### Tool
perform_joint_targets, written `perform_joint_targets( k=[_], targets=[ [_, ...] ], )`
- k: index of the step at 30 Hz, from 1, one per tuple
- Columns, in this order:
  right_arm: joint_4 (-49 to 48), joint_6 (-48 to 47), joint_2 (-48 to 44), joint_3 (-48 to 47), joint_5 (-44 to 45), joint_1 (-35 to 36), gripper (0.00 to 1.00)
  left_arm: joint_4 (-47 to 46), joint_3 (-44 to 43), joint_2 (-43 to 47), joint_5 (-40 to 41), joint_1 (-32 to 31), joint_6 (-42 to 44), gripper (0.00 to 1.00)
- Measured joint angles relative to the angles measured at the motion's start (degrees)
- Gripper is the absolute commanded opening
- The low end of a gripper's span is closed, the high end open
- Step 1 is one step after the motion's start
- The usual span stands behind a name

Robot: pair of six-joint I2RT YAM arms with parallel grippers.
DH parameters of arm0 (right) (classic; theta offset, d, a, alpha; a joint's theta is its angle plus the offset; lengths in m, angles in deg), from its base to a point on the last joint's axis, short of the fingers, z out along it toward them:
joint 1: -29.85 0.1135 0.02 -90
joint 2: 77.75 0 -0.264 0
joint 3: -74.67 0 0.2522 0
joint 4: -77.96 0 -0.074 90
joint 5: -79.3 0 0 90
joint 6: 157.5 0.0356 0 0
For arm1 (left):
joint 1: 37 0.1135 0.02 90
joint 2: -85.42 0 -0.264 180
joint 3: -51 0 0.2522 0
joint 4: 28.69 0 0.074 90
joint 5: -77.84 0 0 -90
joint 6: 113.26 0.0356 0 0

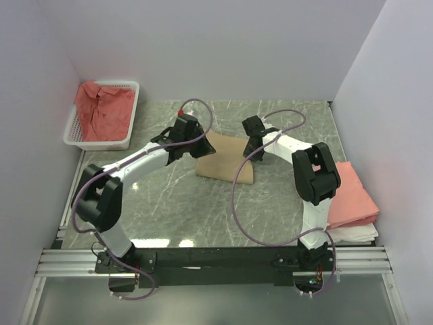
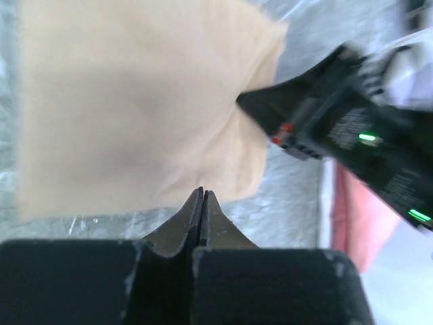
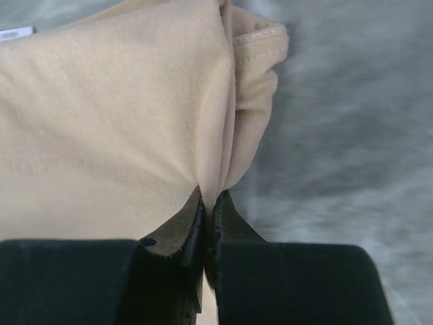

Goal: Fold and stack the t-shirts
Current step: Neatly place the folded tshirt to the corner

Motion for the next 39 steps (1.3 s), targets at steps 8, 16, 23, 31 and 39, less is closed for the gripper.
perform_joint_targets(
  k=[8,16,23,31,39],
  targets=[
    [14.62,7.50,-0.22,-3.58,9.03,-4.04,0.00,2.62,0.07,6.21,-2.27,1.53,1.77,0.00],
    [31.30,14.49,0.24,-12.94,15.98,-10.08,0.00,6.27,0.11,8.09,-5.14,1.77,3.08,0.00],
    [42.05,17.40,0.79,-19.78,17.86,-17.86,0.00,8.57,-0.07,8.92,-6.80,1.92,4.66,0.00],
    [47.78,19.39,1.29,-26.10,20.35,-24.79,0.00,10.86,-1.70,8.92,-8.85,2.71,5.73,0.00],
    [49.05,18.88,-0.31,-26.12,20.65,-29.59,0.00,12.00,-3.56,8.92,-10.47,3.21,6.93,0.00]
  ],
)
